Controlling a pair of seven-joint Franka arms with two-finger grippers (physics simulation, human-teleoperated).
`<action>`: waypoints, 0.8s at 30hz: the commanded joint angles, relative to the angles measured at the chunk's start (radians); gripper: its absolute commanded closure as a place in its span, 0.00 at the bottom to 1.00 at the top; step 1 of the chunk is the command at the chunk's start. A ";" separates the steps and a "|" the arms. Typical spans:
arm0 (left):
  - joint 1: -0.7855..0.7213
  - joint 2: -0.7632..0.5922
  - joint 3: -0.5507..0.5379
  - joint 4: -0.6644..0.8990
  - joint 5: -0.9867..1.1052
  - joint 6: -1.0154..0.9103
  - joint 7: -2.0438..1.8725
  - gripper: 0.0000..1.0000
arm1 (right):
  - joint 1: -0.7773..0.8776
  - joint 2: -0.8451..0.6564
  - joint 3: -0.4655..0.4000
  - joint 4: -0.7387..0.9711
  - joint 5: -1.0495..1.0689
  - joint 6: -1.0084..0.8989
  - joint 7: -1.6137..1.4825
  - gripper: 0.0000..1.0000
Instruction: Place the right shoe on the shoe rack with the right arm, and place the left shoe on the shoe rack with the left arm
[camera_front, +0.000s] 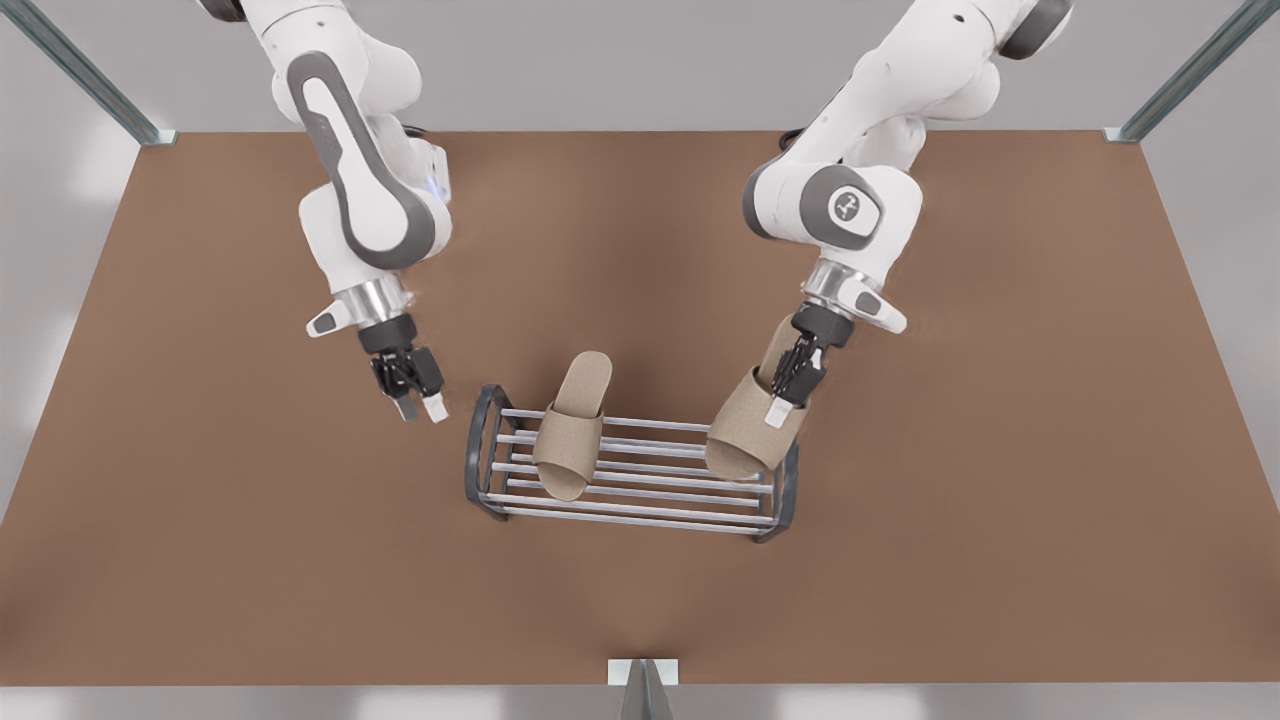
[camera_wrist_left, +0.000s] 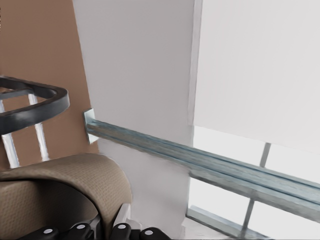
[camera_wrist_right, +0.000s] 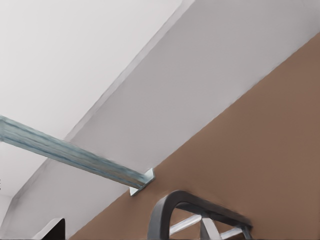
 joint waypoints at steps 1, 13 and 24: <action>-0.070 0.041 -0.002 0.017 0.198 0.127 -0.589 0.79 | -0.071 0.000 -0.144 0.235 -1.189 -1.021 0.609 0.00; -0.190 0.284 0.079 0.142 0.440 0.120 -0.595 0.79 | -0.275 0.160 -0.115 0.477 -1.535 -1.424 0.841 0.00; -0.188 0.328 0.093 0.142 0.436 0.115 -0.604 0.11 | -0.273 0.145 -0.116 0.490 -1.494 -1.330 0.870 0.00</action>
